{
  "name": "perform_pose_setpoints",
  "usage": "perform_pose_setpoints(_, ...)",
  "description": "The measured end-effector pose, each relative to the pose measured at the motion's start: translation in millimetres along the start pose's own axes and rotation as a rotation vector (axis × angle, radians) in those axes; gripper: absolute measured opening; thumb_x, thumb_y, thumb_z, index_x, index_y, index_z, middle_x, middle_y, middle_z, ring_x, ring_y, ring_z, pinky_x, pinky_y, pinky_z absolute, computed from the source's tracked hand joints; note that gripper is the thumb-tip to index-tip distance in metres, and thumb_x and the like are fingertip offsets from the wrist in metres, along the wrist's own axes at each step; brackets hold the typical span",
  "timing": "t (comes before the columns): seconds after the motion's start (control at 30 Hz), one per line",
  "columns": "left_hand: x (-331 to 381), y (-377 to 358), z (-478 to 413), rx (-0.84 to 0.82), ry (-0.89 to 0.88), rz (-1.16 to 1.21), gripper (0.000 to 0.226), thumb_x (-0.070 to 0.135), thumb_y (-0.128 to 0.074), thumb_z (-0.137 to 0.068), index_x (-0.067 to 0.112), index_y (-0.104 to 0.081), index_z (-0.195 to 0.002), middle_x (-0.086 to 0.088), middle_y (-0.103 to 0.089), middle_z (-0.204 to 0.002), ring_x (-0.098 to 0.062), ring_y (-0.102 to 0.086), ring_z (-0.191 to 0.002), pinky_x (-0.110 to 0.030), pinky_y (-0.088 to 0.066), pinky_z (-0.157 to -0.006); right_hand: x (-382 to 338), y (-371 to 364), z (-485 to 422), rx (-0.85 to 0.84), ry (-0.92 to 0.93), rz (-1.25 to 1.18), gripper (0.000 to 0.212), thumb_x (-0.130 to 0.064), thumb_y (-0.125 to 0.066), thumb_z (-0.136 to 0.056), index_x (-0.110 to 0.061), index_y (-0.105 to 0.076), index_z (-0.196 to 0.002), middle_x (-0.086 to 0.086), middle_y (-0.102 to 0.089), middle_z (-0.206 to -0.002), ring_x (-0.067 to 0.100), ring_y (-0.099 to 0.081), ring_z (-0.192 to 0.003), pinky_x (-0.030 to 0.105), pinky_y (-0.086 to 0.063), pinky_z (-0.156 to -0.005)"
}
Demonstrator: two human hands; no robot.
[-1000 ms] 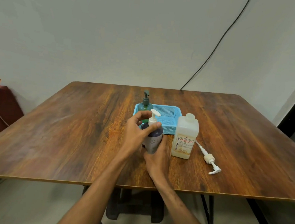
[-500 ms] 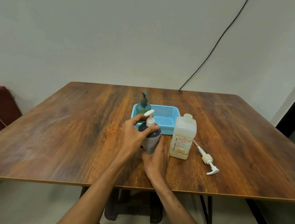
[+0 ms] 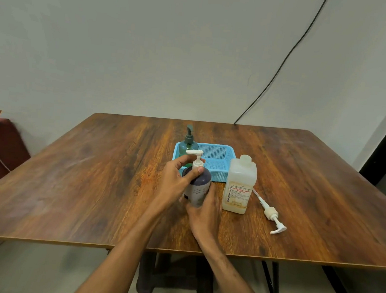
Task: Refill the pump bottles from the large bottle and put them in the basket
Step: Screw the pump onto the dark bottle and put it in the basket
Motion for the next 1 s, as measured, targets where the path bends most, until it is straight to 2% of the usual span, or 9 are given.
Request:
perform_pose_setpoints(0.13, -1.4, -6.0, 5.4, 0.18, -0.007, -0.029, 0.031, 0.016, -0.084, -0.082, 0.011, -0.076, -0.111, 0.004, -0.076, -0.107, -0.005, -0.071, -0.102, -0.019, -0.056, -0.084, -0.8, 1.2, 0.2, 0.0, 0.016, -0.023, 0.085, -0.061, -0.069, -0.065, -0.032, -0.039, -0.139, -0.006, -0.057, -0.13, 0.014, -0.055, -0.118, 0.046, -0.051, -0.099)
perform_pose_setpoints(0.2, -0.4, -6.3, 3.4, 0.159, 0.007, -0.022, 0.027, 0.014, -0.082, -0.083, 0.011, -0.077, -0.109, 0.005, -0.076, -0.105, -0.003, -0.071, -0.1, -0.021, -0.058, -0.082, -2.1, 1.7, 0.7, 0.002, 0.017, -0.025, 0.084, -0.06, -0.071, -0.065, -0.032, -0.039, -0.138, -0.007, -0.056, -0.13, 0.013, -0.055, -0.117, 0.045, -0.051, -0.098)
perform_pose_setpoints(0.3, -1.9, -2.0, -0.9, 0.081, 0.048, -0.002, 0.027, 0.013, -0.08, -0.085, 0.011, -0.076, -0.112, 0.006, -0.077, -0.107, -0.005, -0.071, -0.102, -0.033, -0.061, -0.087, -2.1, 0.0, 1.1, 0.001, 0.003, -0.035, 0.088, -0.067, -0.066, -0.062, -0.036, -0.035, -0.139, -0.009, -0.055, -0.132, 0.013, -0.054, -0.12, 0.046, -0.052, -0.098)
perform_pose_setpoints(0.37, -4.2, 0.8, -0.3, 0.053, 0.044, 0.002, 0.03, 0.015, -0.078, -0.087, 0.012, -0.074, -0.117, 0.005, -0.076, -0.113, -0.007, -0.07, -0.107, -0.038, -0.059, -0.094, -1.1, 0.2, 1.0, -0.001, 0.004, -0.035, 0.085, -0.057, -0.075, -0.067, -0.036, -0.036, -0.14, -0.009, -0.054, -0.132, 0.013, -0.053, -0.12, 0.046, -0.052, -0.099)
perform_pose_setpoints(0.5, -14.1, -2.2, 19.7, -0.05, 0.097, 0.04, 0.069, 0.025, -0.087, -0.076, 0.028, -0.055, -0.137, 0.017, -0.062, -0.13, 0.002, -0.061, -0.118, -0.019, -0.054, -0.093, 0.4, 3.6, 0.3, -0.012, 0.009, -0.051, 0.075, -0.035, -0.078, -0.078, -0.033, -0.037, -0.142, -0.007, -0.054, -0.138, 0.015, -0.051, -0.127, 0.047, -0.049, -0.104)
perform_pose_setpoints(0.57, -22.3, -2.9, 28.5, -0.06, 0.131, 0.045, 0.089, 0.032, -0.093, -0.067, 0.029, -0.047, -0.144, 0.015, -0.059, -0.135, 0.0, -0.06, -0.122, -0.021, -0.053, -0.095, 2.2, 6.5, 0.2, -0.037, 0.01, -0.057, 0.075, -0.026, -0.078, -0.08, -0.034, -0.037, -0.142, -0.009, -0.052, -0.141, 0.013, -0.049, -0.131, 0.046, -0.047, -0.108)
perform_pose_setpoints(0.77, -25.3, 2.4, 23.8, -0.028, 0.055, -0.141, 0.077, 0.029, -0.096, -0.062, 0.046, -0.052, -0.123, 0.024, -0.062, -0.122, 0.008, -0.061, -0.113, -0.025, -0.054, -0.096, 11.5, 26.8, 8.0, -0.149, -0.021, -0.081, 0.098, -0.032, -0.088, -0.07, -0.035, -0.031, -0.15, -0.011, -0.046, -0.15, 0.013, -0.042, -0.14, 0.046, -0.041, -0.114)
perform_pose_setpoints(0.9, -12.6, -1.6, 12.9, 0.026, 0.008, -0.129, 0.078, 0.048, -0.092, -0.052, 0.045, -0.053, -0.12, 0.022, -0.064, -0.119, 0.0, -0.064, -0.11, -0.016, -0.054, -0.086, 15.7, 42.8, 19.0, -0.132, 0.006, -0.034, 0.088, -0.032, -0.086, -0.076, -0.03, -0.037, -0.149, -0.007, -0.044, -0.152, 0.014, -0.039, -0.141, 0.047, -0.039, -0.115)
perform_pose_setpoints(1.0, -0.8, -4.8, -6.7, 0.058, -0.044, -0.15, 0.08, 0.031, -0.097, -0.06, 0.029, -0.056, -0.129, 0.009, -0.065, -0.126, -0.011, -0.064, -0.114, -0.023, -0.055, -0.089, 15.7, 50.4, 21.9, -0.155, 0.029, -0.018, 0.076, -0.034, -0.083, -0.08, -0.033, -0.044, -0.144, -0.011, -0.045, -0.148, 0.013, -0.042, -0.137, 0.046, -0.042, -0.113)
Point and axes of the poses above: each hand's wrist, its own z-axis away from the middle knuckle, its own y-axis out of the back of the hand, x = y × z, the point moved 1 cm from there along -z, towards the middle knuckle
